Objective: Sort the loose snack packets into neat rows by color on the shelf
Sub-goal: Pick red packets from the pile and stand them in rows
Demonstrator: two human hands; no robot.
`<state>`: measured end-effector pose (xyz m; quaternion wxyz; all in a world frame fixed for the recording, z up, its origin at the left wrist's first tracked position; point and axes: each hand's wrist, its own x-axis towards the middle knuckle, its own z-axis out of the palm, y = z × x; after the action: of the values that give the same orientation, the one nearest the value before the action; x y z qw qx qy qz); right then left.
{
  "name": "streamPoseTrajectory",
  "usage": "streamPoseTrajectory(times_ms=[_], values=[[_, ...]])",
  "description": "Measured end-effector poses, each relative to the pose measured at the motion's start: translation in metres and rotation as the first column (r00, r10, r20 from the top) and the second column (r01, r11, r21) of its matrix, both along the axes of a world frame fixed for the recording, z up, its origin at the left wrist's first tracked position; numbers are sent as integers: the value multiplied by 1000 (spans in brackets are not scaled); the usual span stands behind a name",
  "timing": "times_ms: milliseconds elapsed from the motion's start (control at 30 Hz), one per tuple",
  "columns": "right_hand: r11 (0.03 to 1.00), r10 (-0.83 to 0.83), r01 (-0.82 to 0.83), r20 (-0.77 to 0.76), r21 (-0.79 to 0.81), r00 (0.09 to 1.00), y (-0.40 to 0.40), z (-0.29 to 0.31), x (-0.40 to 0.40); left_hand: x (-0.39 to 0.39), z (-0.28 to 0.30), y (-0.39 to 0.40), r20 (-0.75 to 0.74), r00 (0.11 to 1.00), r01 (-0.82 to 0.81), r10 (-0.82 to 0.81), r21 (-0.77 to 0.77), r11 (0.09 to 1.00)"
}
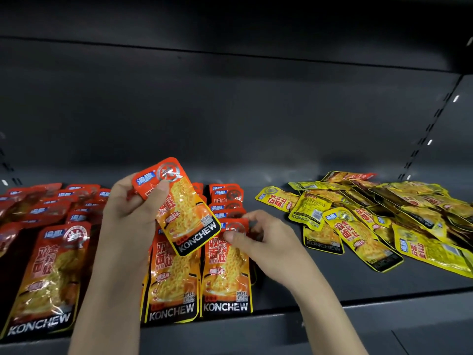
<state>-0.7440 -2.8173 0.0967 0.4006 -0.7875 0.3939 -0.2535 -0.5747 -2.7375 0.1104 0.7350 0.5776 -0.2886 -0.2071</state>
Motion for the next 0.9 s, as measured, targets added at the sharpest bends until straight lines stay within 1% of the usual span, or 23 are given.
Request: streamPoseTrajectory(times_ms=[100,133,267,333,433,533,633,733,833,900], values=[[995,-56,53,-42,-83,998,-7,3,-1,-1,1,-10,-10,1000,-10,10,8,1000],[990,-77,69,-64,-121,995,-11,5,-3,-10,11,-14,0,1000,13,-13,43,999],[961,-129,83,-165,-262,978,-41,20,-10,-21,44,-41,77,985,149,-156,96,984],[941,-177,99,-222,-324,959,-62,28,-13,-23,58,-61,149,970,172,-190,127,977],[908,-252,127,-275,-400,928,-97,35,-11,-26,74,-96,296,937,131,-183,186,974],[872,-299,94,-372,-481,879,-125,39,-5,-32,78,-131,386,893,117,-229,293,949],[858,-300,18,-472,-513,829,-142,33,1,-38,66,-159,472,838,46,-272,436,899],[857,-271,-34,-506,-514,819,-153,23,5,-44,49,-175,524,760,-23,-384,613,790],[858,-215,-92,-517,-506,829,-162,11,6,-51,35,-182,539,721,-66,-435,679,731],[855,-177,-157,-563,-494,807,-166,4,5,-53,31,-185,552,693,-108,-463,715,690]])
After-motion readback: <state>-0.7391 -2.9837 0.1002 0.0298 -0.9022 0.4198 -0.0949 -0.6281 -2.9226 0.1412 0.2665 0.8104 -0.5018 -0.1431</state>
